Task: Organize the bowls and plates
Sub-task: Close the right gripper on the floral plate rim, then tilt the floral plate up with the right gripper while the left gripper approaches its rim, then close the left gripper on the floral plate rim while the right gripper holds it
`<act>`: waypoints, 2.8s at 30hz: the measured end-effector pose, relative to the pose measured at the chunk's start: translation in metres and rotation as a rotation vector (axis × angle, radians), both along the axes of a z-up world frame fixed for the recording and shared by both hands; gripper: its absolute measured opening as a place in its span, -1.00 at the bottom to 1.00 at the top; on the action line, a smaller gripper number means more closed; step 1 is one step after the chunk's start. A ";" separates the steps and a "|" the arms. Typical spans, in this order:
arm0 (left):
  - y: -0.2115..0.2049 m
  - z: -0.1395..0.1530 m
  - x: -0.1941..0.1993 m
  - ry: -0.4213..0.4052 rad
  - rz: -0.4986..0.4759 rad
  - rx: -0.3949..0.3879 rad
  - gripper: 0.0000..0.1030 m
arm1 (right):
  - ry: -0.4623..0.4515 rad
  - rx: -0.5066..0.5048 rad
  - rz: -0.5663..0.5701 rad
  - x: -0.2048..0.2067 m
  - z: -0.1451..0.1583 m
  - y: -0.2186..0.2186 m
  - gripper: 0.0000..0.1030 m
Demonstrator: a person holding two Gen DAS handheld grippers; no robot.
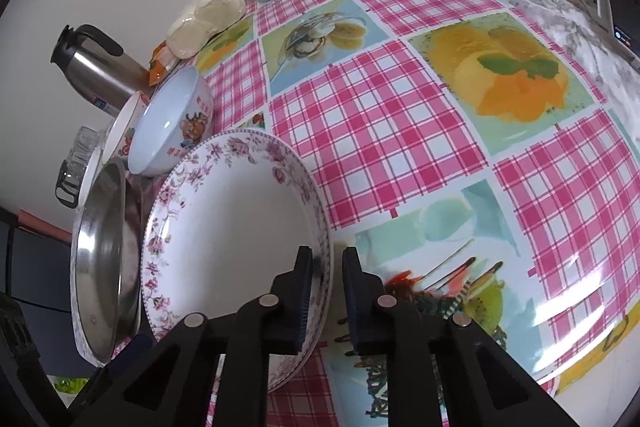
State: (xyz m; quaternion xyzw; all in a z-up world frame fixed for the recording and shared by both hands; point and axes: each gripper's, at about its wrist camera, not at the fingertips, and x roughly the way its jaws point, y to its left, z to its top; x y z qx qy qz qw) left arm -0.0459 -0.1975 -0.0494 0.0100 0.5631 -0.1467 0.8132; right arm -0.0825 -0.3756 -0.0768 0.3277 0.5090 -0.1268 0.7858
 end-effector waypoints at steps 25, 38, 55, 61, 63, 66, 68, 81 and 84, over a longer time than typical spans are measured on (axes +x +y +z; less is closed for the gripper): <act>-0.040 -0.025 0.011 0.002 -0.107 0.013 0.95 | 0.033 -0.058 -0.103 -0.020 0.003 -0.029 -0.67; -0.034 -0.024 0.005 -0.043 -0.072 -0.004 0.95 | 0.024 -0.036 -0.110 -0.021 0.002 -0.032 -0.65; -0.012 -0.018 0.020 -0.054 -0.066 -0.228 -0.16 | 0.010 -0.011 -0.119 -0.025 0.001 -0.036 -0.68; -0.002 -0.021 0.025 -0.032 -0.023 -0.320 -0.29 | -0.014 0.011 -0.129 -0.028 -0.001 -0.039 -0.68; 0.000 -0.022 0.026 -0.030 -0.010 -0.332 -0.31 | -0.027 0.017 -0.133 -0.028 -0.002 -0.040 -0.68; -0.002 -0.024 0.028 -0.043 -0.004 -0.315 -0.48 | -0.040 0.027 -0.144 -0.030 -0.002 -0.041 -0.69; -0.003 -0.025 0.029 -0.051 -0.012 -0.287 -0.61 | -0.044 0.023 -0.141 -0.030 -0.002 -0.041 -0.69; -0.012 -0.019 0.023 -0.107 -0.099 -0.219 -0.69 | -0.075 -0.038 -0.103 -0.033 0.010 -0.040 -0.73; -0.016 -0.016 0.021 -0.122 -0.115 -0.207 -0.69 | -0.084 -0.053 -0.098 -0.036 0.016 -0.042 -0.73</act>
